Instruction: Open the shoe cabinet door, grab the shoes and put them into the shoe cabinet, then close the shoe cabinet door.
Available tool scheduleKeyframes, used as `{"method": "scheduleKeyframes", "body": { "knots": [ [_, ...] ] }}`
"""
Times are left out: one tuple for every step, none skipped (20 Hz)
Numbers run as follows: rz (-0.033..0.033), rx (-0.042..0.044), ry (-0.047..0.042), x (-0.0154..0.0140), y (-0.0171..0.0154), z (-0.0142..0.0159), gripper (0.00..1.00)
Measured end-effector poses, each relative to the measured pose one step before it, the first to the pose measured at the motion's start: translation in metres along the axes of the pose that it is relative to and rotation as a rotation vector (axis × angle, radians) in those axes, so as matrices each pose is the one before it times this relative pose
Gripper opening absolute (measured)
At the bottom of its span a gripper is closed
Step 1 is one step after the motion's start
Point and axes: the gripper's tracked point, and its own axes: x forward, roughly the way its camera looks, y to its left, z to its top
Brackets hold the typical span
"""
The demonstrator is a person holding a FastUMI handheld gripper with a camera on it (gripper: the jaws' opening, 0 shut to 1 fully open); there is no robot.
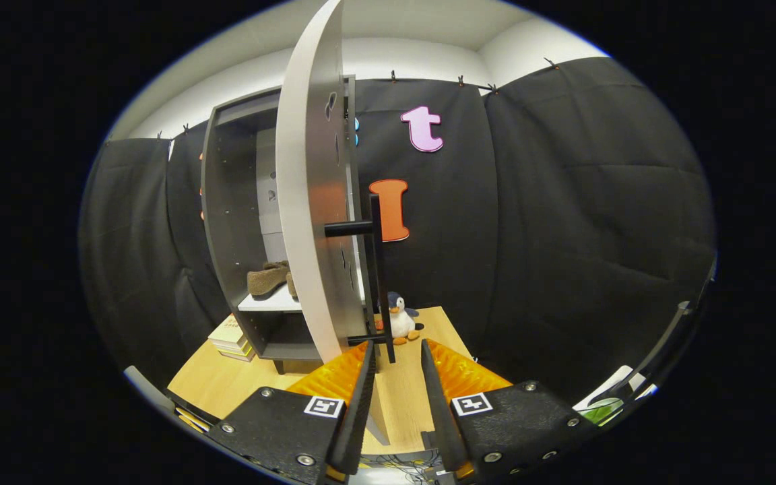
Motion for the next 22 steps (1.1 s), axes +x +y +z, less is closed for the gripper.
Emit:
{"method": "scheduleKeyframes", "body": {
  "knots": [
    [0.00194, 0.00622, -0.00048, 0.00051, 0.00025, -0.00144, 0.45],
    [0.00066, 0.00271, -0.00061, 0.00019, -0.00009, -0.00053, 0.45],
    [0.00225, -0.00141, -0.00178, -0.00018, 0.00011, 0.00111, 0.45],
    [0.00456, -0.00493, 0.00005, -0.00037, 0.00051, 0.0004, 0.45],
    [0.00736, -0.00255, 0.00053, -0.00058, 0.00124, 0.00074, 0.45],
    [0.00827, -0.0021, 0.00118, -0.0003, 0.00087, -0.00016, 0.45],
    [0.01036, -0.00243, 0.00067, 0.00094, 0.00066, -0.00025, 0.45],
    [0.01132, -0.00384, 0.00035, 0.0009, 0.00105, -0.0009, 0.45],
    [0.01215, -0.00106, 0.00055, 0.00027, 0.0004, -0.00131, 0.45],
    [0.01285, -0.00245, 0.00034, -0.00097, 0.00143, 0.00032, 0.45],
    [0.01337, -0.0026, 0.00015, -0.00051, 0.00025, 0.00108, 0.45],
    [0.0146, -0.0014, 0.0018, -0.00038, 0.00103, 0.00043, 0.45],
    [0.01419, -0.00496, -0.00246, -0.00023, 0.00108, 0.0005, 0.45],
    [0.01389, -0.00391, 0.0014, 0.00036, 0.00117, 0.00102, 0.45],
    [0.01549, -0.00342, 0.00116, -0.00073, 0.00119, -0.00054, 0.45],
    [0.01448, -0.00342, -0.00009, 0.0002, 0.00094, -0.00076, 0.45],
    [0.01416, -0.0017, 0.00116, 0.00006, 0.00057, -0.00026, 0.45],
    [0.01286, -0.0029, 0.00168, -0.00118, 0.00075, -0.00016, 0.45],
    [0.01062, -0.00377, 0.00008, 0.00094, -0.00022, 0.0015, 0.45],
    [0.00792, -0.00025, 0.00014, 0.00044, 0.00015, 0.00084, 0.45],
    [0.00834, -0.00268, -0.00154, -0.0008, 0.00188, -0.00079, 0.45],
    [0.00546, -0.00583, -0.00402, -0.00054, 0.00019, 0.00079, 0.45]
  ]
}}
